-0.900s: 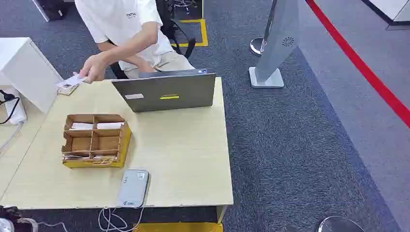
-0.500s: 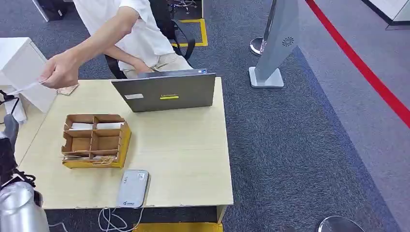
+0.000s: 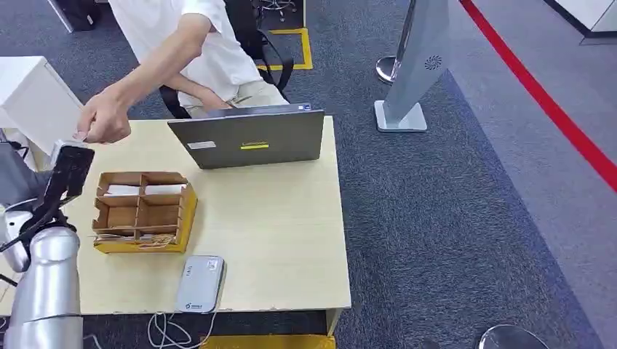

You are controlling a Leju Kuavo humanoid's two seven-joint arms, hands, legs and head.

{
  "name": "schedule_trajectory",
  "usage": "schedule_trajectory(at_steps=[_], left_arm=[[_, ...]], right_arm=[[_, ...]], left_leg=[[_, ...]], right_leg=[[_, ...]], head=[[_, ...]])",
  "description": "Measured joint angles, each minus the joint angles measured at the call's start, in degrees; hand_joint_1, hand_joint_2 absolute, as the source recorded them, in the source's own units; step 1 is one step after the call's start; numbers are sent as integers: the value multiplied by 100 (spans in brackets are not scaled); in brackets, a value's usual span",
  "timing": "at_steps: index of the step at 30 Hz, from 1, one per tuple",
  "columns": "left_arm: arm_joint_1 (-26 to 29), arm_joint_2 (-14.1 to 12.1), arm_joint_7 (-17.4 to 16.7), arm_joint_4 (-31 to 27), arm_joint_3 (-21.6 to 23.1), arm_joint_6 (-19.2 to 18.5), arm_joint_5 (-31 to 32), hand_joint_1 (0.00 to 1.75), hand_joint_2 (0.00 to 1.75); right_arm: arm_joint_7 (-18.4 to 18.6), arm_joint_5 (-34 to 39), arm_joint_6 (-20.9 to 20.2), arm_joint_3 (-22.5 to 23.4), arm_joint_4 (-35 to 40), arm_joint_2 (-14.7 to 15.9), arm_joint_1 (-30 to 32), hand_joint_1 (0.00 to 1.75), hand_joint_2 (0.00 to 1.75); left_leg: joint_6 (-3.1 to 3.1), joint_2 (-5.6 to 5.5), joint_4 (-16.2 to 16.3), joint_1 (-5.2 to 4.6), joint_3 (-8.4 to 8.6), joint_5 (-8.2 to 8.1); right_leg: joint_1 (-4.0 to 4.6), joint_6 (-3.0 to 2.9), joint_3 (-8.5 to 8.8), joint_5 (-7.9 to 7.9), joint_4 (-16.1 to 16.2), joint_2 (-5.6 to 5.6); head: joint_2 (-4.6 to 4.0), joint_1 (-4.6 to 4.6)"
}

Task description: Pass the card to the sensor for recognition and then transmit it.

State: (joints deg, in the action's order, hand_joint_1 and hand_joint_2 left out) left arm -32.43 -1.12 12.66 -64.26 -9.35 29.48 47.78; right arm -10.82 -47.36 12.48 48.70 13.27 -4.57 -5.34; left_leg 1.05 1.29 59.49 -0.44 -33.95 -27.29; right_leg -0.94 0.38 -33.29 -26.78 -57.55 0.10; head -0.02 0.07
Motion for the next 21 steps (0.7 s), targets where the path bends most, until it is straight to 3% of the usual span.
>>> schedule_trajectory(at_steps=[11,12,13,18,21], left_arm=[[-831,-378,-1010,1223,579,-223,1476,0,175],[-906,-415,-1107,1333,632,-243,1604,10,175],[-976,-452,-1206,1437,675,-262,1756,175,175],[-1177,-584,-1658,1775,837,-413,2433,175,175],[-1215,-632,-1730,1879,894,-441,2548,175,175]], right_arm=[[243,-258,-20,-131,-2,0,0,0,175],[267,-278,-31,-144,-4,0,-1,0,175],[295,-302,-33,-166,-7,0,-1,0,175],[420,-466,-31,-230,-11,0,1,0,175],[448,-507,-28,-238,-18,0,3,0,175]], left_leg=[[4,1,0,0,-2,9],[3,1,0,1,-2,9],[3,2,0,1,-2,9],[2,5,0,1,-2,10],[2,5,0,1,-3,10]], right_leg=[[0,-4,-1,7,-1,1],[0,-4,-1,7,-1,1],[0,-4,-2,8,-2,2],[1,-4,-3,8,-2,8],[1,-4,-4,8,-2,8]], head=[[0,-2],[0,-2],[0,0],[0,0],[0,-2]])
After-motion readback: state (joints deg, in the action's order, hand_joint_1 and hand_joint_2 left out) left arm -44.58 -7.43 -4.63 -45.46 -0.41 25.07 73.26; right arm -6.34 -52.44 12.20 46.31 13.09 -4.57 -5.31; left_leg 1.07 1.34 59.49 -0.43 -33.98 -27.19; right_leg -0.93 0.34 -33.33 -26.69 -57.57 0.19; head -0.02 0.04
